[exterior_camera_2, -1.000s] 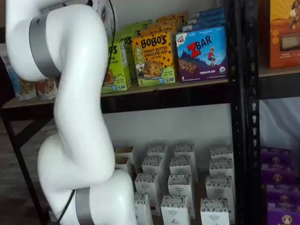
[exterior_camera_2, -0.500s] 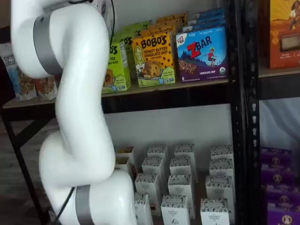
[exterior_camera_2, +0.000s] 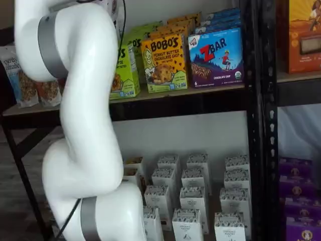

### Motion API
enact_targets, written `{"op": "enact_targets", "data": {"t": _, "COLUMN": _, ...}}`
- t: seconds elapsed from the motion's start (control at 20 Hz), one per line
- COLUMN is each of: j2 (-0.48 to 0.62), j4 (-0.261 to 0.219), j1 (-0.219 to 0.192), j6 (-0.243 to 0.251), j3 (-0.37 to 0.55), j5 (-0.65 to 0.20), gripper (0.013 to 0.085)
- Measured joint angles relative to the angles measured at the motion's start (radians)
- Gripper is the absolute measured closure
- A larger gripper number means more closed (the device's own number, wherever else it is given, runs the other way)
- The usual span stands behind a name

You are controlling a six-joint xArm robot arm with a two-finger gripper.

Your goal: Pick the green box on the top shelf, the fourth from the left

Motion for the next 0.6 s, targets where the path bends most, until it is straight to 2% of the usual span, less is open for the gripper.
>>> {"op": "enact_targets", "data": {"t": 0.25, "j2": -0.007, "j4": -0.002, "j1": 0.002, "j6": -0.008, "j3": 0.033, "j5": -0.073, "gripper": 0.013}}
{"op": "enact_targets", "data": {"t": 0.6, "j2": 0.015, "j4": -0.027, "j1": 0.015, "j6": -0.006, "j3": 0.028, "j5": -0.107, "gripper": 0.013}}
